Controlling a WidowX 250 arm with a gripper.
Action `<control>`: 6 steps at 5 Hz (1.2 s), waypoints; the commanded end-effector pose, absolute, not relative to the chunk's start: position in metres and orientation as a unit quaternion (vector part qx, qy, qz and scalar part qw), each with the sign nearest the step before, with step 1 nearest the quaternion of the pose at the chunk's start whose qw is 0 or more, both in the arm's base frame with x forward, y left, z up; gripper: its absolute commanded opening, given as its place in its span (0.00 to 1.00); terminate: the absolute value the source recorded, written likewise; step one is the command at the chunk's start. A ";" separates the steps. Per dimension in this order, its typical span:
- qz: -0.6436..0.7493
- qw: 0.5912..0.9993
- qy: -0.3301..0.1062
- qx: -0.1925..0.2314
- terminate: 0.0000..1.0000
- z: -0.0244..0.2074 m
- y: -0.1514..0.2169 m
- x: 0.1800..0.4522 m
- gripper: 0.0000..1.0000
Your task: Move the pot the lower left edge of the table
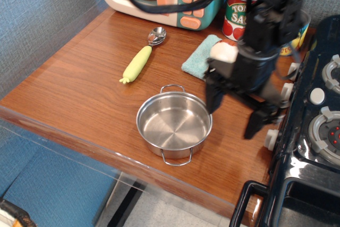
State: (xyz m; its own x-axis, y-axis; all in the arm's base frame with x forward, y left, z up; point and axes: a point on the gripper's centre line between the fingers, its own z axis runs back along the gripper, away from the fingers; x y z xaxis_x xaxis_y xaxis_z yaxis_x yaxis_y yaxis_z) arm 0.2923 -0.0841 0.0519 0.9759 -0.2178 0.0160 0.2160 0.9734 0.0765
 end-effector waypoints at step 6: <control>-0.094 0.994 0.023 0.042 0.00 0.033 -0.062 0.277 0.00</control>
State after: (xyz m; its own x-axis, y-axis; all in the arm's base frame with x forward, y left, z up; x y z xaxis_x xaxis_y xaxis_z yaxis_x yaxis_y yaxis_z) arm 0.2697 -0.0632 0.0144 0.9759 -0.1837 -0.1181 0.1943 0.9772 0.0852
